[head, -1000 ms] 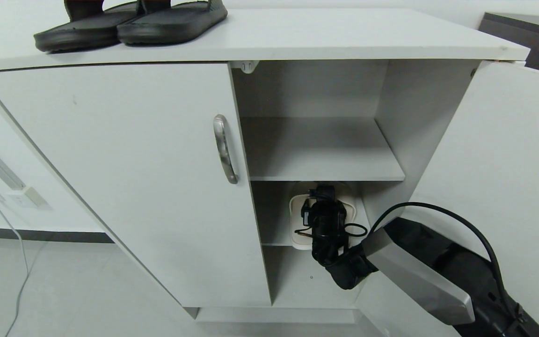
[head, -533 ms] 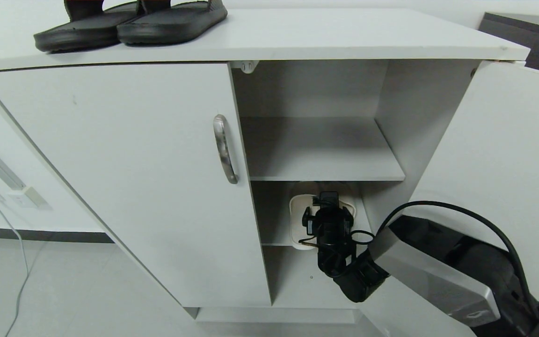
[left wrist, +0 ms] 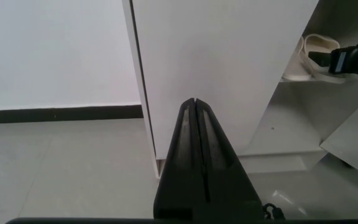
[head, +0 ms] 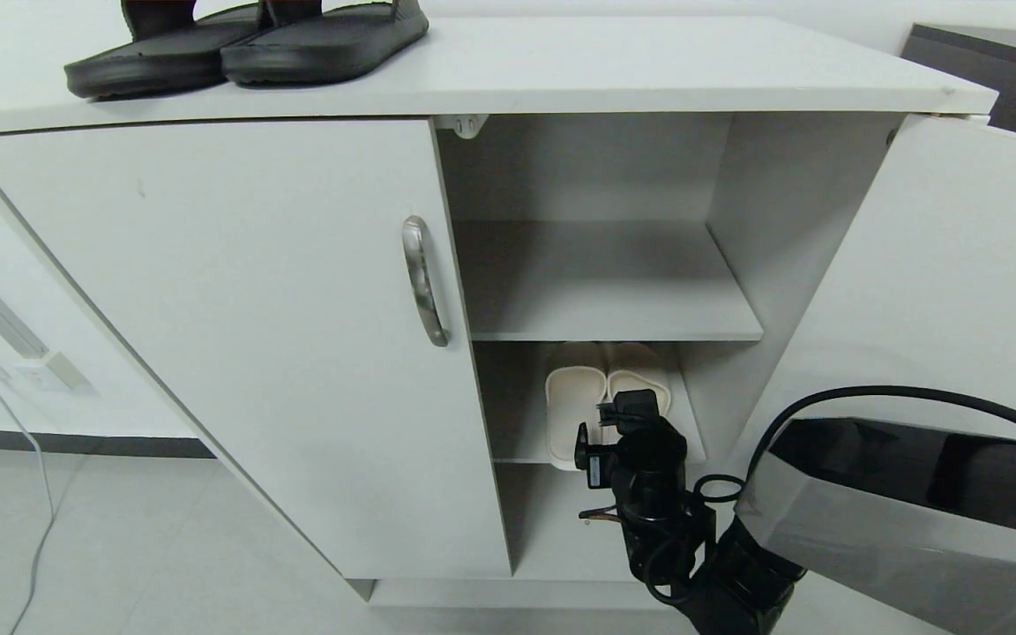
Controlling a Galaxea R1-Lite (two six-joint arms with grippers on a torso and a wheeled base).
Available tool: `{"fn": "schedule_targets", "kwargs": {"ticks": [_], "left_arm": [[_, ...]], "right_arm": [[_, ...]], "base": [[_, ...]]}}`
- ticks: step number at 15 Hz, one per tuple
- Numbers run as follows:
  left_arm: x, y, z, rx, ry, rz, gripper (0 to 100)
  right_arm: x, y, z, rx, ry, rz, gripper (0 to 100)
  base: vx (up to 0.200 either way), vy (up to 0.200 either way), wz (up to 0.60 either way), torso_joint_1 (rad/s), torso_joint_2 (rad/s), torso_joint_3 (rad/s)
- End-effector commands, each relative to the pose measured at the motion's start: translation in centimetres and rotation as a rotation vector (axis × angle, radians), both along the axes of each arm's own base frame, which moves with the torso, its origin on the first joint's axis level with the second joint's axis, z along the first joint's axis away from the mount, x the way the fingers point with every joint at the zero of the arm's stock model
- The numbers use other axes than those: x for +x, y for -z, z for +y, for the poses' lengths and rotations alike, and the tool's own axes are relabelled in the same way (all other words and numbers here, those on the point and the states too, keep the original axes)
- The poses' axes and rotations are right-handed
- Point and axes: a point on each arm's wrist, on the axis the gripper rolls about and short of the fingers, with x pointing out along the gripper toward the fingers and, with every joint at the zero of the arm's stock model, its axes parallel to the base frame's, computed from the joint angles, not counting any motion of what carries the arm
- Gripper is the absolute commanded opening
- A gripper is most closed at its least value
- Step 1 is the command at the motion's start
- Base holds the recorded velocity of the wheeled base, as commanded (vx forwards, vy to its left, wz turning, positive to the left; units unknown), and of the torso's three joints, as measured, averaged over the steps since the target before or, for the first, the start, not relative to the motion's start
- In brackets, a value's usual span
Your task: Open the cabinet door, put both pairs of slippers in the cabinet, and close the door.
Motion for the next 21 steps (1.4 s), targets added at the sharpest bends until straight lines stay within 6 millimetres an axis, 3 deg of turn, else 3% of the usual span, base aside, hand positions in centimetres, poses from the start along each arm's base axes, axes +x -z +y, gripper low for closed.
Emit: {"fn": "schedule_targets", "kwargs": {"ticks": [1,10,21], "left_arm": [[0.0,0.0,0.0,0.0,0.0,0.001,0],[0.0,0.0,0.0,-0.002,0.0,0.001,0],[0.0,0.0,0.0,-0.005,-0.003,0.001,0]], "right_arm": [[-1.3,-1.3,-0.1,0.009,-0.021,-0.008,100],[-1.8,-1.1,-0.1,-0.004,-0.024,0.002,100],[-3.0,-1.0,-0.2,-0.017,-0.042,0.01,100]], "base": [[0.0,0.0,0.0,0.0,0.0,0.0],[-0.178,0.0,0.0,0.002,0.0,0.002],[0.0,0.0,0.0,0.0,0.0,0.0]]}}
